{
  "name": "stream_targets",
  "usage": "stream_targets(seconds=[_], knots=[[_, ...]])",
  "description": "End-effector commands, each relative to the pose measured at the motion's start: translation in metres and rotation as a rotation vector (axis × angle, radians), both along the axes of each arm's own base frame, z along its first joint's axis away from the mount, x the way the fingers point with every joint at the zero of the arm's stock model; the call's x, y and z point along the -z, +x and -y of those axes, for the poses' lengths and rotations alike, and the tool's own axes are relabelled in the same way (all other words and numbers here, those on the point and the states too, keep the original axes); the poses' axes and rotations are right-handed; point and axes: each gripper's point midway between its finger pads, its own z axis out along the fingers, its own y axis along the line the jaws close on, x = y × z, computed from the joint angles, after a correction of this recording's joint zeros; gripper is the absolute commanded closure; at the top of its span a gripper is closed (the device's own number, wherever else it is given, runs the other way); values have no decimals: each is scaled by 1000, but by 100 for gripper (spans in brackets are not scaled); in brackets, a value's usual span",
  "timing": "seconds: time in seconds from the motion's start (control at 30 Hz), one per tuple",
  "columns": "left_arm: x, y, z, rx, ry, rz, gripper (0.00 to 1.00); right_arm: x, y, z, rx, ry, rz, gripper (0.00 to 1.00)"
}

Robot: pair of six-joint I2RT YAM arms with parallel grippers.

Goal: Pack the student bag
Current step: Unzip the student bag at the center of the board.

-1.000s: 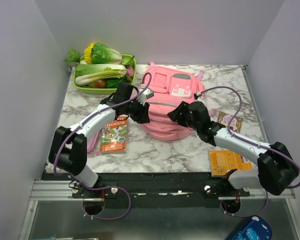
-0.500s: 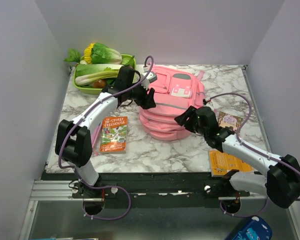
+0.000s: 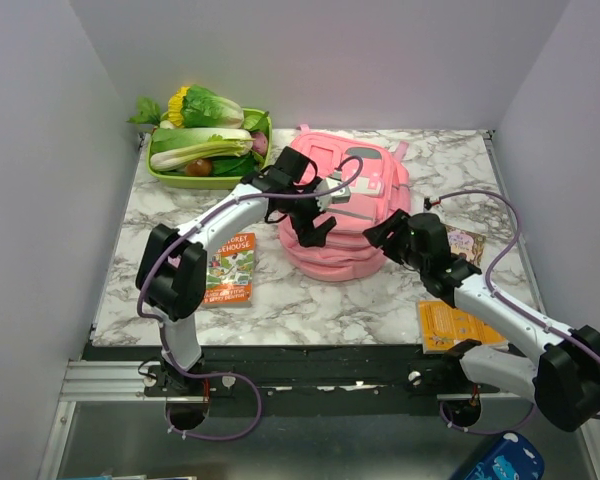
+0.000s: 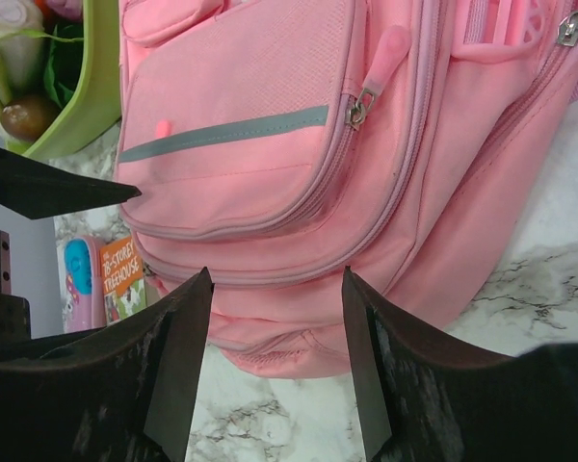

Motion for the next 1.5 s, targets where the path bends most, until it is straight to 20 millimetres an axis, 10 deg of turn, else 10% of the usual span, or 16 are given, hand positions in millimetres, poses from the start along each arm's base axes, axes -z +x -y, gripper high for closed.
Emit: stream_targets(seconds=[0.0,0.53,0.97,1.27,1.37,1.47], knots=[[-3,5,2,67,80,171,1,3,-3,0,-7,19,-18,35],[8,42,13,-23,94,282,16,3,-7,-3,-25,47,-8,36],[42,34,17,23,179,323,33,-5,-4,-3,-26,66,10,37],[14,51,28,-32,138,402,73,3,-6,-10,-37,105,-33,39],[-8,53,34,-69,74,417,100,0,-4,-13,-40,118,-32,38],[-24,48,40,-75,20,404,100,-3,-3,-14,-39,128,-30,37]])
